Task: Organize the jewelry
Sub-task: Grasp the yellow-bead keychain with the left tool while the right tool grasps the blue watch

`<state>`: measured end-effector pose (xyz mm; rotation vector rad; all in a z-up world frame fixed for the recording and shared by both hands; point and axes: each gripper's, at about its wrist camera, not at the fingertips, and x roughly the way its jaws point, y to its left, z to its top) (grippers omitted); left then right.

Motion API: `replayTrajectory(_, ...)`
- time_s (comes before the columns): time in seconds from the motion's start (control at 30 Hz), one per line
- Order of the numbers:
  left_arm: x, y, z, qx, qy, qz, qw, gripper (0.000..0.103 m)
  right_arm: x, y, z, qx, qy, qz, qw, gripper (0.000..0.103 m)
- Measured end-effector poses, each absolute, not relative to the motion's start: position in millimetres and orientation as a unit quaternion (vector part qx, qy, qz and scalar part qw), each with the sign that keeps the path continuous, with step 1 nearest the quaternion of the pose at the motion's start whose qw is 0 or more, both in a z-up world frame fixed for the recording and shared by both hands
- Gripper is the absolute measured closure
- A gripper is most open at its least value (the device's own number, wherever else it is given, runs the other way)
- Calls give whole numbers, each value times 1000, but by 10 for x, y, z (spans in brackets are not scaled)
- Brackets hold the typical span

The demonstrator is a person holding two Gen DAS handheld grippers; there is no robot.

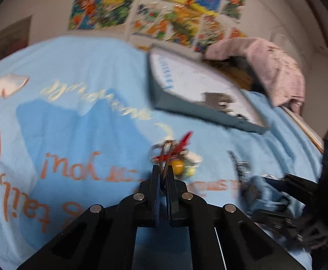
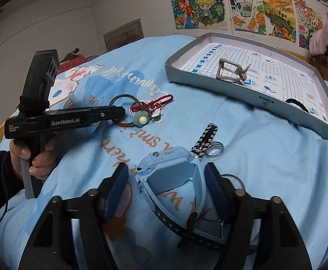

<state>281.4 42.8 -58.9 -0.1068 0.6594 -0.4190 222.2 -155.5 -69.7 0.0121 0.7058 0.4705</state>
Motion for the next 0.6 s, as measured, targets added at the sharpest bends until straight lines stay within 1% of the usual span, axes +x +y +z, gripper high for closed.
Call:
replayTrajectory(0.03, 2759, 374, -542, -38, 309, -209, 927, 99, 2210, -1552, -701, 5, 341, 228, 912, 42)
replayTrajectory(0.1, 2646, 246, -452, -4, 287, -219, 932, 100, 2202, -1557, -698, 4, 340, 225, 913, 50)
replayTrajectory(0.17, 2562, 146, -383, 18, 275, -223, 935, 100, 2200, -1575, -698, 9, 339, 222, 914, 53)
replayTrajectory(0.37, 2375, 67, -174, 40, 254, -221, 941, 100, 2158, -1612, -674, 18, 326, 226, 918, 54)
replayTrajectory(0.6, 2234, 48, -1, 28, 245, -206, 947, 100, 2018, -1801, -461, 51, 277, 223, 933, 54)
